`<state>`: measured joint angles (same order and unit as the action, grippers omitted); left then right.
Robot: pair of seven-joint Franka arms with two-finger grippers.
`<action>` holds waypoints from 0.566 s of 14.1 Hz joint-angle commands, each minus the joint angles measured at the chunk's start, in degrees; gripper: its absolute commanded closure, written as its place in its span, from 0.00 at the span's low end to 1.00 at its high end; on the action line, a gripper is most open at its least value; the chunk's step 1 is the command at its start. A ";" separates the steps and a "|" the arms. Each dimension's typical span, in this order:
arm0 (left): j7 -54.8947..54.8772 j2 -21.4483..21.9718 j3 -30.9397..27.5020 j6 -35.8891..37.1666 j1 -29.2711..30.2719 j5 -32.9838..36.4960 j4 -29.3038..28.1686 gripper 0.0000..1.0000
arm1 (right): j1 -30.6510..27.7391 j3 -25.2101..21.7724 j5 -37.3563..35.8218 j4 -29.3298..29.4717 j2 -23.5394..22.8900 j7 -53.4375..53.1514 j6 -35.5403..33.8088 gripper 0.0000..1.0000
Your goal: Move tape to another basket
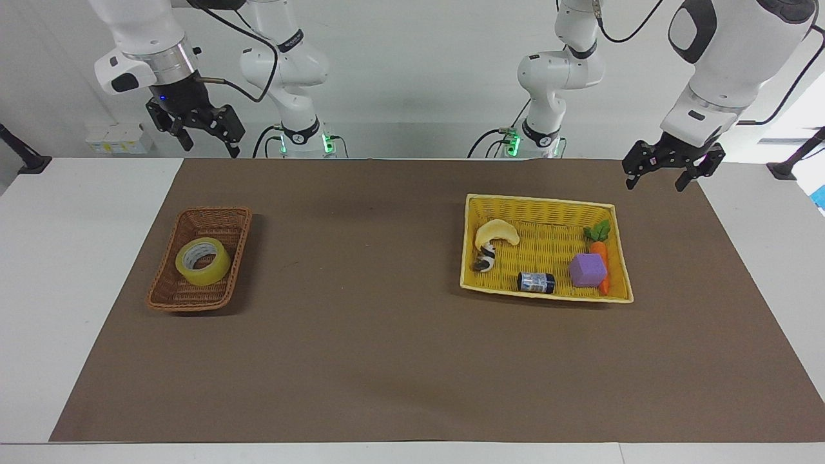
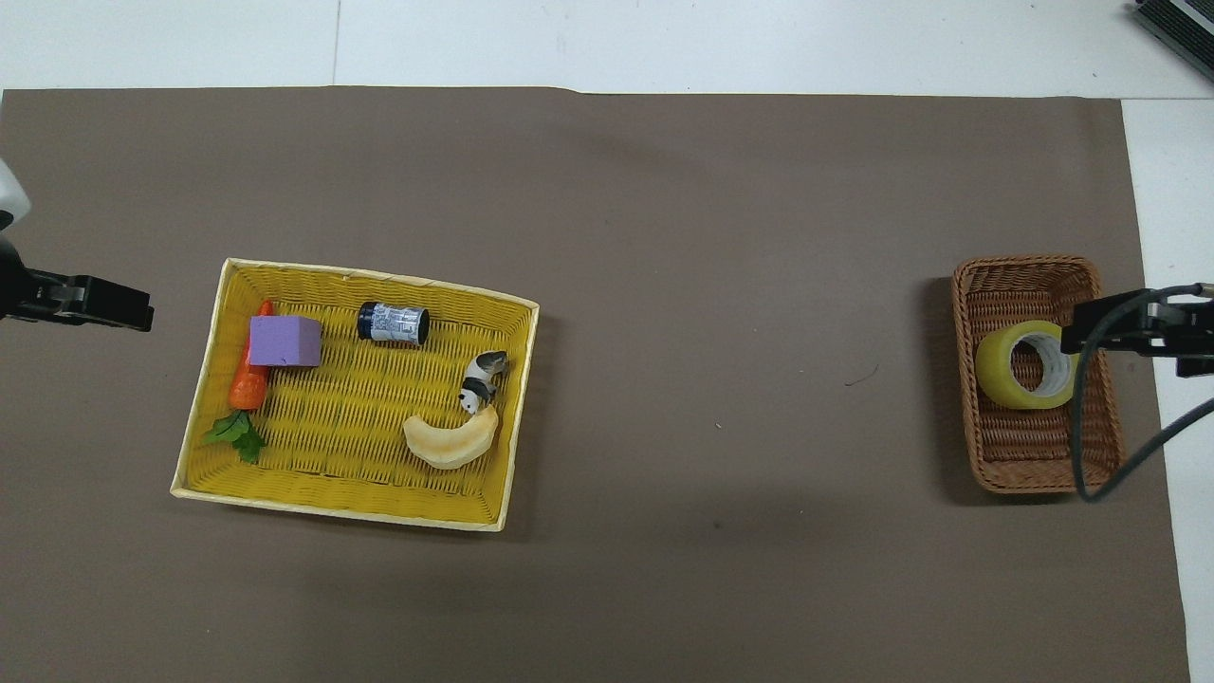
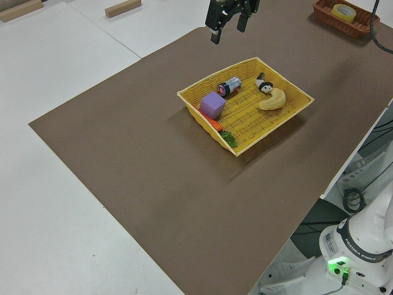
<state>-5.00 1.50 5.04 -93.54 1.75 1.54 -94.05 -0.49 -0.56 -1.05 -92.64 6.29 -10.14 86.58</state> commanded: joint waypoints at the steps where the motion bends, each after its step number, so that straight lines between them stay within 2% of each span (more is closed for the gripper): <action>1: -0.44 -0.27 -0.47 0.81 -1.13 0.65 0.97 0.00 | -0.92 0.12 -3.25 0.61 0.30 5.81 -0.96 0.00; 8: -0.44 -0.19 -0.47 0.81 -0.17 0.65 1.06 0.00 | -1.00 0.03 1.13 -0.79 0.92 1.53 -0.62 0.00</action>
<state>-5.01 1.50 5.03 -93.54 1.64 1.54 -94.05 -0.70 -0.74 -2.14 -92.63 6.40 -7.50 86.03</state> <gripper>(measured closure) 0.000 0.000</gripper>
